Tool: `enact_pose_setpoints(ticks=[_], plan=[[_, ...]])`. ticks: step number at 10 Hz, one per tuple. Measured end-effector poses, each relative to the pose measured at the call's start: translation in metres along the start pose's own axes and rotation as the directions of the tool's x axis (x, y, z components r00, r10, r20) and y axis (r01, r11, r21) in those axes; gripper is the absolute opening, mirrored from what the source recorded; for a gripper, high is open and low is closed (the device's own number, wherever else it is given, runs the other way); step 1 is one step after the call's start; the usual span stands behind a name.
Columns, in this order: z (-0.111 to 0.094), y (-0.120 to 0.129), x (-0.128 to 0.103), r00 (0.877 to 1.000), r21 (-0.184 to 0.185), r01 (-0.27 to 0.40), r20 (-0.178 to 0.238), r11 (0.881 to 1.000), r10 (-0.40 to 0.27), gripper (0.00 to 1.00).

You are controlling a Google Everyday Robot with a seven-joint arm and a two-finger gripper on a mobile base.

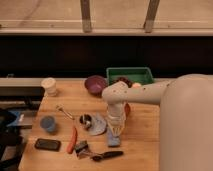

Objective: Place sponge in table surface

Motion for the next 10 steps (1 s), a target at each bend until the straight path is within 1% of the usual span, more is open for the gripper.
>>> enact_pose_setpoints(ticks=[4,7,8,10], plan=[[-0.017,-0.008,0.002,0.999,-0.006,-0.015,0.036,1.000,0.015,0.00],[-0.020,-0.013,0.004,0.998,-0.017,-0.031,0.046,0.999,0.032,0.00],[-0.021,-0.017,0.005,0.998,-0.022,-0.045,0.047,0.999,0.046,0.05],[-0.023,-0.029,0.010,0.994,-0.036,-0.091,0.053,0.995,0.093,0.23]])
